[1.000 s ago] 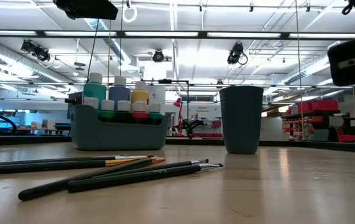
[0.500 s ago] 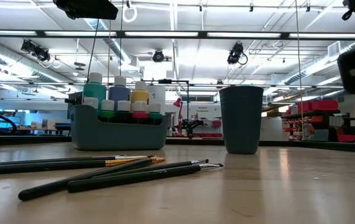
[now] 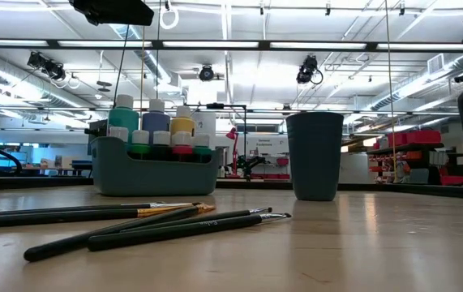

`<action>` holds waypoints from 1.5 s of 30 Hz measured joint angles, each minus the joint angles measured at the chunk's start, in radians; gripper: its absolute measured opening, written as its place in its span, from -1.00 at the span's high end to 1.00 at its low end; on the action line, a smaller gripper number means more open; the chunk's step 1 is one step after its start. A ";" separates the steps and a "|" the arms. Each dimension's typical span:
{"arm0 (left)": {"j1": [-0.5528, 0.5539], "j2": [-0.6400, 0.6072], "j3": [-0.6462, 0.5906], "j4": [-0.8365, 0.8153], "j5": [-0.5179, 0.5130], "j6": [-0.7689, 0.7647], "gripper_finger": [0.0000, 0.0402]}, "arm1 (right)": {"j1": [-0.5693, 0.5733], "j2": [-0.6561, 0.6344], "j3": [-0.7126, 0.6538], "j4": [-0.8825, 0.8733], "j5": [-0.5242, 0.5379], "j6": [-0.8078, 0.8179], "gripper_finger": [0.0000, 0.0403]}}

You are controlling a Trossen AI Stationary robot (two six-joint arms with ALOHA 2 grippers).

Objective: Pick & Place Paint Supplies
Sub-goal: Put the purple paint bottle into the blue bin

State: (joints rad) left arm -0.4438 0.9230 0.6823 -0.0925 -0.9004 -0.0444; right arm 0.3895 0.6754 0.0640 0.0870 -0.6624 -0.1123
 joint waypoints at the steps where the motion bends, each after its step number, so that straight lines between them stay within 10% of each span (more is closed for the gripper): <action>1: 0.000 0.000 0.000 0.000 0.000 0.000 0.15 | 0.001 0.000 -0.014 0.020 0.000 0.000 0.01; 45: 0.000 0.000 0.000 0.000 0.000 -0.004 0.15 | 0.000 0.000 -0.048 0.105 0.229 0.426 0.01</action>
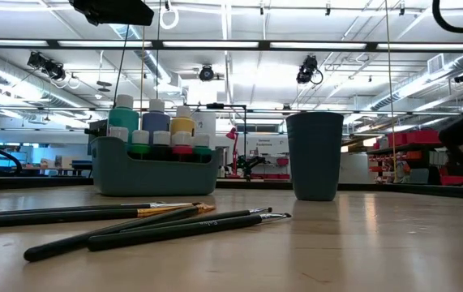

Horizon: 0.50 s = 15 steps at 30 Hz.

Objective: Pick & Place Paint Supplies
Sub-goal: Put the purple paint bottle into the blue bin

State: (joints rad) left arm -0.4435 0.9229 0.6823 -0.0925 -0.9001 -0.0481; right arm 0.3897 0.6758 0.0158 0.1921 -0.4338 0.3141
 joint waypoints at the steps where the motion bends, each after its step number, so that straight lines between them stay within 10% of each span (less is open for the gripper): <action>1: 0.000 0.000 0.000 0.000 0.000 0.000 0.15 | 0.000 0.000 0.000 0.000 -0.002 0.001 0.01; 15: 0.000 0.000 0.000 0.053 0.000 0.016 0.15 | 0.001 0.000 0.000 -0.040 -0.039 -0.035 0.01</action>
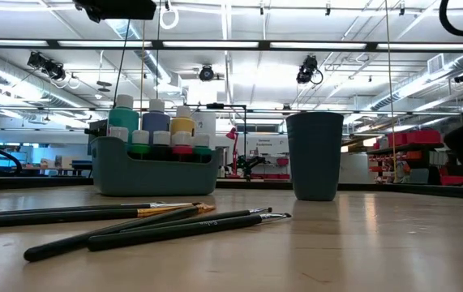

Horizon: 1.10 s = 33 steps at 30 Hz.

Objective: Pick & Place Paint Supplies
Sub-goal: Put the purple paint bottle into the blue bin

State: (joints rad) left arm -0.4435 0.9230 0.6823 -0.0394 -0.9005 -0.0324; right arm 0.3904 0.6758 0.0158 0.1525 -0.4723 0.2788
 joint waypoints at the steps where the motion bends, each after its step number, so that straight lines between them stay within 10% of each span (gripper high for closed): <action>1: 0.000 0.000 0.000 0.007 0.000 0.015 0.15 | 0.000 0.000 0.000 -0.002 0.021 -0.015 0.01; 15: 0.000 0.000 0.000 0.057 0.000 0.075 0.15 | 0.000 -0.001 0.004 -0.057 0.139 0.020 0.04; 24: 0.000 0.000 0.000 0.059 0.000 0.072 0.15 | 0.000 0.001 0.001 -0.048 0.158 0.026 0.47; 33: 0.000 0.000 0.000 0.059 0.000 0.072 0.15 | -0.001 0.011 -0.003 0.233 0.653 -0.060 0.47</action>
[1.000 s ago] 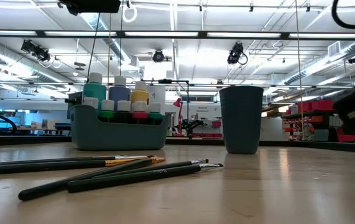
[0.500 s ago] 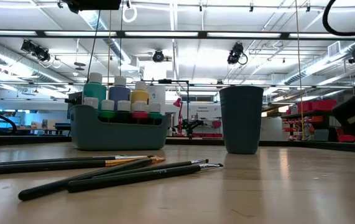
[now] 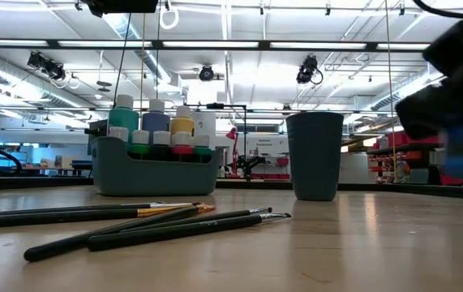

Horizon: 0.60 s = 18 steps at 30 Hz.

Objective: Pick & Place Paint Supplies
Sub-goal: Put the purple paint bottle into the blue bin

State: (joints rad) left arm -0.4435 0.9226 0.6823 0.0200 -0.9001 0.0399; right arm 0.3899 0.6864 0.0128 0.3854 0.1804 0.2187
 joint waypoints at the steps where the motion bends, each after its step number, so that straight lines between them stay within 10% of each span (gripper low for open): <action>1: 0.000 0.000 0.000 0.000 0.000 0.002 0.15 | 0.000 0.004 0.000 0.027 0.070 -0.013 0.47; 6: 0.000 0.000 0.000 0.000 0.000 0.023 0.15 | -0.017 0.047 0.000 0.243 0.252 -0.065 0.47; 12: 0.000 0.000 0.000 0.000 0.004 0.032 0.15 | -0.043 0.145 0.018 0.651 0.185 -0.126 0.47; 18: 0.000 0.000 0.000 0.000 0.006 0.068 0.15 | -0.059 0.316 0.265 0.672 0.065 -0.330 0.47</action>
State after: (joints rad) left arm -0.4435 0.9230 0.6823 0.0200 -0.8940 0.1078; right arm 0.3310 1.0024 0.2773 1.0576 0.2456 -0.1115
